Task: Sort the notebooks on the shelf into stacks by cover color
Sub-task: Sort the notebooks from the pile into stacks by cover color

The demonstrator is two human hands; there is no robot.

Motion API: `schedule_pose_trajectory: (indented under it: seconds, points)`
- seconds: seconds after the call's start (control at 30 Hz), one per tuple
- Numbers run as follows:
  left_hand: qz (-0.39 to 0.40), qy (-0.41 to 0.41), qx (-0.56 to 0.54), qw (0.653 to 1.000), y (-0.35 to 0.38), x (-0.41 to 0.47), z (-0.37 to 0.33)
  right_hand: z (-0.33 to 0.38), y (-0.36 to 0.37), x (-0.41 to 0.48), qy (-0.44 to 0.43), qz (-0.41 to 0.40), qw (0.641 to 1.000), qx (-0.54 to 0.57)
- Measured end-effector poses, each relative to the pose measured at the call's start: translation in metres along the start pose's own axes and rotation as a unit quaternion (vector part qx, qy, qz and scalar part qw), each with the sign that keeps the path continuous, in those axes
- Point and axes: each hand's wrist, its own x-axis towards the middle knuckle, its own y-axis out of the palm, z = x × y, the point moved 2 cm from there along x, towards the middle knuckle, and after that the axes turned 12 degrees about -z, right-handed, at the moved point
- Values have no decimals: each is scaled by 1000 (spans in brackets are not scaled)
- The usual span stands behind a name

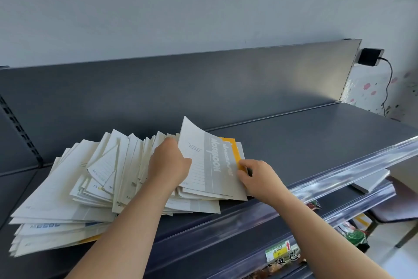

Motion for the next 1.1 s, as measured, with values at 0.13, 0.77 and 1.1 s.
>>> schedule_pose_trajectory:
  seconds: [0.13,0.77,1.1]
  points:
    - [8,-25,-71,997,-7,-6,2,10,3,-5,-28,7,1000,-4]
    - [-92,-49,-240,965,-126,-30,55,151,24,-17,-123,-48,968,211]
    - [-168,-92,-222,956,-249,-53,172,288,101,-81,-194,-20,948,250]
